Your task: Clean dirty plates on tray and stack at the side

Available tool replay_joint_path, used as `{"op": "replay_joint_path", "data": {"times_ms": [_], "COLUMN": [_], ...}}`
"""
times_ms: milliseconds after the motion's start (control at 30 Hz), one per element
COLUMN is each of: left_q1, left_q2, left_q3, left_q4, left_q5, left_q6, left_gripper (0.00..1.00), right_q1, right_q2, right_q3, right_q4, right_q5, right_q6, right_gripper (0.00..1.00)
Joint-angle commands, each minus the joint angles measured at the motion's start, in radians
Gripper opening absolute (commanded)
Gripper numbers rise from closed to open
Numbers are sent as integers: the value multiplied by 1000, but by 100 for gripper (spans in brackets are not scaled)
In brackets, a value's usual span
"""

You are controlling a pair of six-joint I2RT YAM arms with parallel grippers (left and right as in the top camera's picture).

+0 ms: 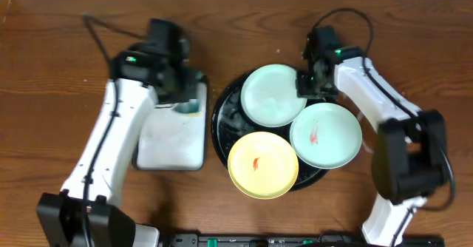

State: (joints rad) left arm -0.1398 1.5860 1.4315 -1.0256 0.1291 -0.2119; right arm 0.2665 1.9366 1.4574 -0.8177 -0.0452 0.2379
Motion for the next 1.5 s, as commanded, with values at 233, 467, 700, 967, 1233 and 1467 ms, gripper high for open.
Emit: {"op": "replay_joint_path", "data": {"times_ms": [233, 467, 700, 967, 1233, 1467], "left_q1": [244, 270, 269, 269, 269, 269], "left_q2": [2, 2, 2, 2, 2, 2], "left_q3": [-248, -327, -327, -327, -327, -327], "left_q4": [110, 153, 153, 156, 156, 156], "left_q5": [-6, -6, -6, -6, -6, -6], "left_q6": [9, 8, 8, 9, 9, 9], "left_gripper": [7, 7, 7, 7, 8, 8], "right_q1": [117, 159, 247, 433, 550, 595], "right_q2": [-267, -308, -307, -308, -308, -308], "right_q3": [4, 4, 4, 4, 4, 4], "right_q4": [-20, -31, -37, -48, -48, -47], "right_q5": [346, 402, 557, 882, 1031, 1145], "right_q6": [-82, -115, -222, -259, -263, -273], "right_gripper": [1, 1, 1, 1, 1, 1]}}
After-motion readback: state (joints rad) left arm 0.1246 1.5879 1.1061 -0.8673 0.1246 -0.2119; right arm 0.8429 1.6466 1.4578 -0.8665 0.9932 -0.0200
